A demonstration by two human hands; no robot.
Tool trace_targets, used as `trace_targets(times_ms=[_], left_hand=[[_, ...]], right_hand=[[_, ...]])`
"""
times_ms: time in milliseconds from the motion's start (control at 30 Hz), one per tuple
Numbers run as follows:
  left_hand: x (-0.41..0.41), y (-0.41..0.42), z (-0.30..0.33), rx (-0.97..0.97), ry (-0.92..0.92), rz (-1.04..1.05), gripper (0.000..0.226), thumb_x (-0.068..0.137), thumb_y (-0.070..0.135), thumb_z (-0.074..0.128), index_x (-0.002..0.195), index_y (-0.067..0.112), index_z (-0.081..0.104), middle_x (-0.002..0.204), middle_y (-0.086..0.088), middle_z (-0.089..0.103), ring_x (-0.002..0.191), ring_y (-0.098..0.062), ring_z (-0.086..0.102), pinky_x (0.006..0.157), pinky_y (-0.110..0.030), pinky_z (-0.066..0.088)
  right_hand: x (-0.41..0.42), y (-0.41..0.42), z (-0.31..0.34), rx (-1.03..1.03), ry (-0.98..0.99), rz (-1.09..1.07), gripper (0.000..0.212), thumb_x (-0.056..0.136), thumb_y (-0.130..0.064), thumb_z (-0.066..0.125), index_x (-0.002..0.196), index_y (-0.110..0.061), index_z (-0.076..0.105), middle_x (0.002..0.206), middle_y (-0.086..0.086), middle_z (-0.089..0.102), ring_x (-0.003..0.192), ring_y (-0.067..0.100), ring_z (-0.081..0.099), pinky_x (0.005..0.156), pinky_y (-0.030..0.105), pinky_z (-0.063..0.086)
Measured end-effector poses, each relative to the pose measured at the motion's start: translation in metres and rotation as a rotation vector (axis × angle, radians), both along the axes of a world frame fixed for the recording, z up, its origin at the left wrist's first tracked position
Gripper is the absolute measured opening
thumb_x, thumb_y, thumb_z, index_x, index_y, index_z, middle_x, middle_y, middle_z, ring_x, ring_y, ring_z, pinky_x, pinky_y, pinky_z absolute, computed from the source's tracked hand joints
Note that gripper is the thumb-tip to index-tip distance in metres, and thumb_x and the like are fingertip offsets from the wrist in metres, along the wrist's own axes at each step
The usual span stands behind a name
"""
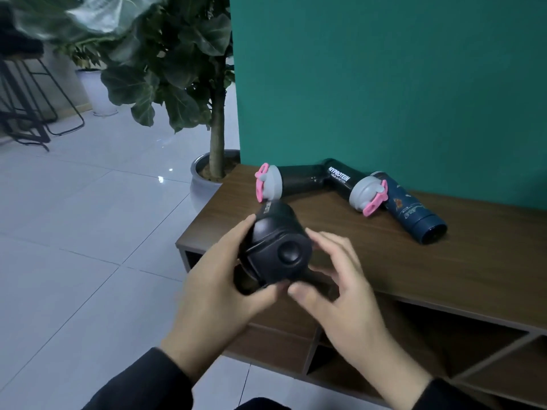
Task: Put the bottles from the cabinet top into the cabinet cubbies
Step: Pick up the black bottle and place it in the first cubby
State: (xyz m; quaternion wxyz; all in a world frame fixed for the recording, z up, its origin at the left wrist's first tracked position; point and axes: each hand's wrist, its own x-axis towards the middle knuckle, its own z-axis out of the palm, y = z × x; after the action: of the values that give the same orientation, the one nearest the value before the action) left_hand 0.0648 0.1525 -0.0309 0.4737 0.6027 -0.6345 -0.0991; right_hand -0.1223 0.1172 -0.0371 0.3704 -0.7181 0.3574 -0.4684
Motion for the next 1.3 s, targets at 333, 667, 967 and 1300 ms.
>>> trace_targets(times_ms=[333,667,967,1300], left_hand=[[0.033,0.053,-0.059,0.322,0.072,-0.119,0.093,0.054,0.060,0.082,0.125,0.080,0.026,0.131,0.048,0.051,0.104,0.009,0.065,0.088,-0.018,0.053],[0.059,-0.002,-0.182,0.679,0.416,-0.118,0.060,0.087,0.009,0.071,0.136,0.039,0.055,0.118,0.024,0.072,0.110,0.007,0.065,0.093,-0.021,0.052],[0.071,-0.066,-0.223,0.716,0.471,-0.044,0.061,0.087,0.025,0.066,0.141,0.049,0.050,0.133,0.018,0.069,0.118,-0.004,0.065,0.104,-0.036,0.052],[0.080,-0.102,-0.238,0.777,0.460,-0.067,0.077,0.080,0.024,0.059,0.152,0.044,0.037,0.133,0.022,0.068,0.124,0.003,0.061,0.107,-0.031,0.050]], right_hand=[[0.035,0.014,-0.090,0.050,0.301,0.069,0.096,0.057,-0.036,0.088,0.133,-0.058,0.034,0.139,-0.034,0.041,0.137,0.003,0.044,0.109,0.027,0.041],[0.076,-0.051,-0.172,0.508,0.414,0.035,0.079,0.060,-0.046,0.087,0.128,-0.044,0.046,0.123,-0.017,0.063,0.114,0.005,0.060,0.099,0.038,0.052],[0.116,-0.102,-0.213,0.673,0.286,-0.023,0.058,0.073,-0.018,0.087,0.114,-0.022,0.046,0.107,-0.008,0.058,0.104,0.011,0.058,0.081,0.018,0.041],[0.134,-0.127,-0.244,0.608,0.111,-0.081,0.065,0.073,-0.006,0.086,0.123,-0.022,0.048,0.125,-0.002,0.061,0.122,0.015,0.057,0.109,0.030,0.041]])
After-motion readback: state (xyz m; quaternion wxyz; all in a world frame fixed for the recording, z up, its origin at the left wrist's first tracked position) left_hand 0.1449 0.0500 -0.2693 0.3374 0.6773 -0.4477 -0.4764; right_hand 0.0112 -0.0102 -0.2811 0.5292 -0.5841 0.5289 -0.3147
